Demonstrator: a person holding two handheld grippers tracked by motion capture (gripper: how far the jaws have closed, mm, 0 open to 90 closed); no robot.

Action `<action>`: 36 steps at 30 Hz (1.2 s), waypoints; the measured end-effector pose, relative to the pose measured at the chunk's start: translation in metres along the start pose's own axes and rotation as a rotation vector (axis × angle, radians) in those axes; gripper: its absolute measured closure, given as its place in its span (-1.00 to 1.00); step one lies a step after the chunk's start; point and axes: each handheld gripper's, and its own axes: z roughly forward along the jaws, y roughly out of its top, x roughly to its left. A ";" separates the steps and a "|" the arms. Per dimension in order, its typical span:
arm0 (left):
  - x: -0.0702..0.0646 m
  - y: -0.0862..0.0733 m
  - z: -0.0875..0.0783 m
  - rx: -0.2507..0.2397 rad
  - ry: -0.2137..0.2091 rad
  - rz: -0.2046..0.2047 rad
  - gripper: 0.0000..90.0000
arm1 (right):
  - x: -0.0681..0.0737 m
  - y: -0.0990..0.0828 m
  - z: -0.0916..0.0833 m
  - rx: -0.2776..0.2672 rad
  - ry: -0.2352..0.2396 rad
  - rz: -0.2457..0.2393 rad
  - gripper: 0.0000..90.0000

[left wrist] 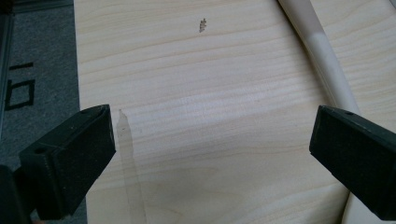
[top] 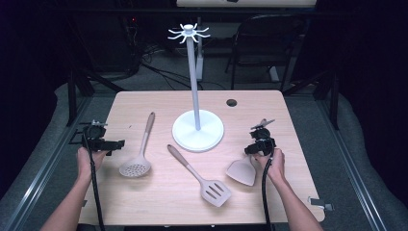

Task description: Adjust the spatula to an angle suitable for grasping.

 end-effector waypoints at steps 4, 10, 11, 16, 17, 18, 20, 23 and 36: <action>0.000 -0.001 0.000 -0.006 -0.006 -0.003 -1.00 | 0.001 0.000 0.000 -0.011 0.004 0.009 0.14; 0.000 0.000 -0.001 -0.012 -0.009 0.008 -1.00 | 0.000 0.000 -0.002 0.006 0.009 -0.008 0.23; 0.000 0.000 -0.001 -0.009 -0.012 0.009 -1.00 | -0.001 0.000 -0.003 0.012 0.007 -0.013 0.24; 0.001 -0.001 -0.002 -0.006 -0.016 0.005 -1.00 | -0.002 -0.001 -0.004 0.017 0.015 -0.018 0.30; 0.001 -0.001 -0.002 -0.006 -0.015 0.004 -1.00 | -0.002 -0.001 -0.004 0.019 0.016 -0.021 0.32; 0.001 -0.001 -0.002 -0.006 -0.014 0.005 -1.00 | -0.002 -0.001 -0.005 0.023 0.017 -0.025 0.33; 0.001 -0.001 -0.001 -0.004 -0.012 0.010 -1.00 | -0.002 -0.002 -0.005 0.021 0.013 -0.024 0.36; 0.000 -0.002 -0.001 0.000 -0.008 0.016 -1.00 | -0.003 -0.002 -0.006 0.020 0.021 -0.026 0.39; 0.000 -0.002 -0.002 -0.004 -0.005 0.022 -1.00 | -0.003 -0.005 -0.011 0.054 0.017 -0.054 0.54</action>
